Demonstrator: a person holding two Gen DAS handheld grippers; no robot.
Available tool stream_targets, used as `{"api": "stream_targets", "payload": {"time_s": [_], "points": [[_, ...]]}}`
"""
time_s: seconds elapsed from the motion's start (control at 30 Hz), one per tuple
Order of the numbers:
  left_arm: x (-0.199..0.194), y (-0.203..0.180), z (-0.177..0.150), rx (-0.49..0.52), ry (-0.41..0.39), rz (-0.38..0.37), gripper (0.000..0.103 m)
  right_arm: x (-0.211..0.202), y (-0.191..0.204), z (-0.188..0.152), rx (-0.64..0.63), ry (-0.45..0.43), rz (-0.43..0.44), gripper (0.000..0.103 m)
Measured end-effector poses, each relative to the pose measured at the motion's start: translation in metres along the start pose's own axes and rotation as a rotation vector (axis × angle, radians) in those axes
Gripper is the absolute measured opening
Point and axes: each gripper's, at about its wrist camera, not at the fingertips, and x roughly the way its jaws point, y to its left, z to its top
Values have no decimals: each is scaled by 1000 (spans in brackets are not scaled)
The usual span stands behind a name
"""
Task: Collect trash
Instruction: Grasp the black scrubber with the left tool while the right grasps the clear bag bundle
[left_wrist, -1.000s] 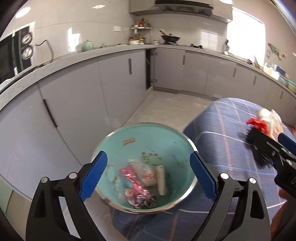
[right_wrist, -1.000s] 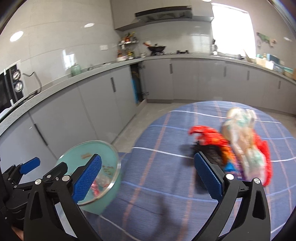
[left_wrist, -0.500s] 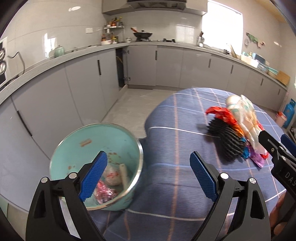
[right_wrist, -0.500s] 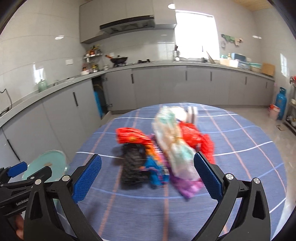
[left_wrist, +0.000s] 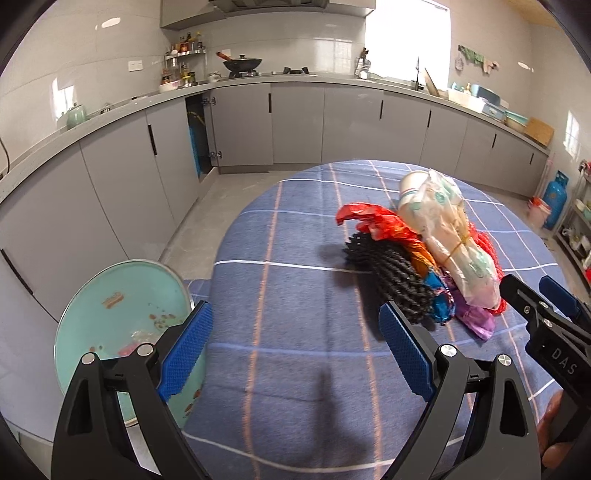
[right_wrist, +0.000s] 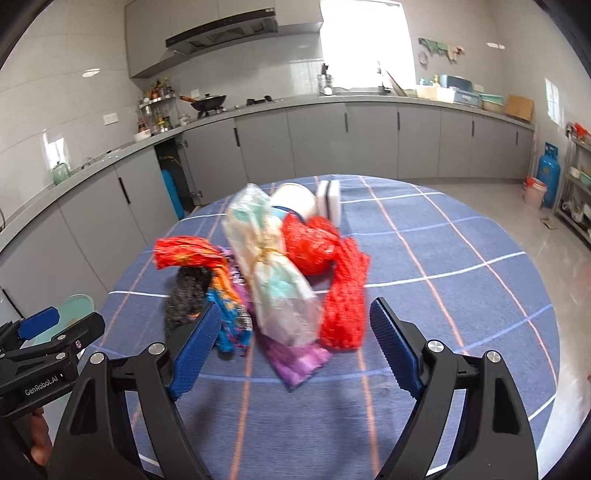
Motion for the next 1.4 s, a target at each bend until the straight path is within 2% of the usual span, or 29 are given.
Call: {"api": "stream_targets", "payload": {"time_s": [0.03, 0.1, 0.3, 0.47, 0.63, 0.77, 0.83, 0.87, 0.9, 0.93, 1.0, 1.13, 1.3, 1.4], "points": [[2, -3, 1, 5, 3, -4, 89, 0, -5, 0, 6, 1, -4, 71], [6, -9, 2, 13, 5, -5, 89, 3, -15, 1, 26, 14, -10, 68], [23, -28, 16, 21, 13, -10, 89, 12, -22, 15, 28, 30, 28, 67], [45, -43, 28, 14, 45, -21, 88, 32, -15, 30, -3, 67, 74, 62], [70, -52, 33, 9, 89, -22, 77, 59, -11, 31, -35, 159, 104, 56], [85, -51, 30, -20, 140, -42, 74, 72, -9, 24, -40, 212, 127, 52], [91, -51, 27, -37, 170, -70, 72, 72, -7, 22, -47, 217, 133, 44], [93, -49, 27, -57, 180, -88, 70, 73, -6, 21, -45, 227, 144, 41], [95, -48, 26, -65, 186, -98, 61, 73, -7, 20, -42, 231, 149, 38], [96, -47, 26, -71, 192, -116, 45, 72, -7, 20, -35, 227, 152, 32], [96, -45, 26, -78, 190, -164, 33, 68, -8, 20, -27, 217, 162, 29], [82, -46, 24, -37, 149, -149, 24, 49, -10, 21, -4, 166, 158, 27], [54, -35, 22, -13, 85, -129, 24, 19, -11, 25, 35, 83, 168, 27], [36, -24, 22, -7, 43, -103, 23, 8, -3, 25, 31, 73, 184, 27]]}}
